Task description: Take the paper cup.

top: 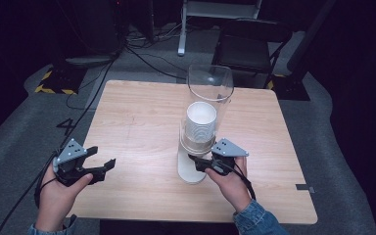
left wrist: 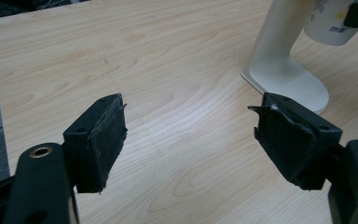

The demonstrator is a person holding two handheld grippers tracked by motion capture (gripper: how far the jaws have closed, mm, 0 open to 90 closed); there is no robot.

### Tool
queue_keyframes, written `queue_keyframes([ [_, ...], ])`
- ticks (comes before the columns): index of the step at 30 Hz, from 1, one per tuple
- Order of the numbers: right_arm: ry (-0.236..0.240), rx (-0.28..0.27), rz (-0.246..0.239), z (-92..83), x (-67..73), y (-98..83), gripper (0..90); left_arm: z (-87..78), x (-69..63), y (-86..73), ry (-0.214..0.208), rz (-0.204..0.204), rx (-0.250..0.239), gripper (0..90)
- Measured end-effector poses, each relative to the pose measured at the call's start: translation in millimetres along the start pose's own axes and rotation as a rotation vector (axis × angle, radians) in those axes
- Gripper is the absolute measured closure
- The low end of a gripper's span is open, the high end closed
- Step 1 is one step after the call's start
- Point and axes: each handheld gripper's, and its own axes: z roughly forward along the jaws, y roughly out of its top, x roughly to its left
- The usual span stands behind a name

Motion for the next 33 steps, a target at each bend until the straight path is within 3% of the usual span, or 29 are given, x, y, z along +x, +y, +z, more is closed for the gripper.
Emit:
queue_keyframes([
  [24,-0.014,-0.005,-0.011,-0.5,2.0,-8.5,32.6,-0.4,0.1,-0.3,-0.003,0.004,0.007,24.2],
  [27,-0.004,0.127,-0.01,6.0,1.1,-19.8,35.7,-0.9,0.0,-0.3,-0.004,0.001,0.006,24.2],
  [29,0.019,0.181,0.012,12.7,0.3,-34.4,35.6,-1.9,0.6,0.1,0.0,0.006,0.001,24.2],
  [33,0.033,0.188,0.015,15.0,1.1,-40.5,34.9,-3.6,1.6,0.2,0.0,-0.001,-0.004,24.2],
])
